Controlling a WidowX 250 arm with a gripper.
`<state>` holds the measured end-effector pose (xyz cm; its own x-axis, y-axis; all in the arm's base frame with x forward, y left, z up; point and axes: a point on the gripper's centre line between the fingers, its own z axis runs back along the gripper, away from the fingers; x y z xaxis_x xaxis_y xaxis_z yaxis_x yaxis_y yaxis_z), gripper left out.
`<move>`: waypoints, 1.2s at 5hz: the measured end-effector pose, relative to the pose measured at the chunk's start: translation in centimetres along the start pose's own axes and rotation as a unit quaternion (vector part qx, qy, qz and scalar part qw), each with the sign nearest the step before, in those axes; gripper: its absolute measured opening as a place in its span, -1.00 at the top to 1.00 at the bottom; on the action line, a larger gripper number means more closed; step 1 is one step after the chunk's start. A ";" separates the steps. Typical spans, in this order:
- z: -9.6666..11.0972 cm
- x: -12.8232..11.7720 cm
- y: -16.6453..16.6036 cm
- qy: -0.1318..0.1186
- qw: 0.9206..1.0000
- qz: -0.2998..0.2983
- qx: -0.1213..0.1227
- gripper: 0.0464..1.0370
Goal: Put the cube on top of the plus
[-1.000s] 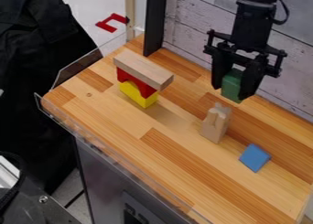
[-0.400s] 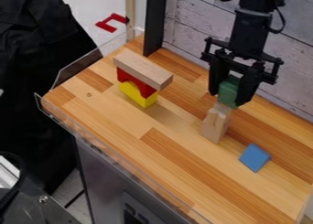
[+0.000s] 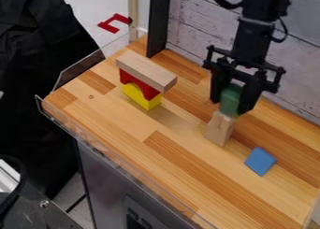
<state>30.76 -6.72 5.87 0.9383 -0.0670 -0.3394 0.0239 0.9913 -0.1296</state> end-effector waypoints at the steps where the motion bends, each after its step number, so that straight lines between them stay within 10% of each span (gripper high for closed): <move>1: 0.1 0.1 0.1 -0.003 1.000 0.006 0.001 -0.05; 6: -0.5 -0.8 0.8 0.012 1.000 0.026 0.004 -0.05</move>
<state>29.88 -5.89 5.53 0.9296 -0.0179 -0.3682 -0.0219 0.9944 -0.1034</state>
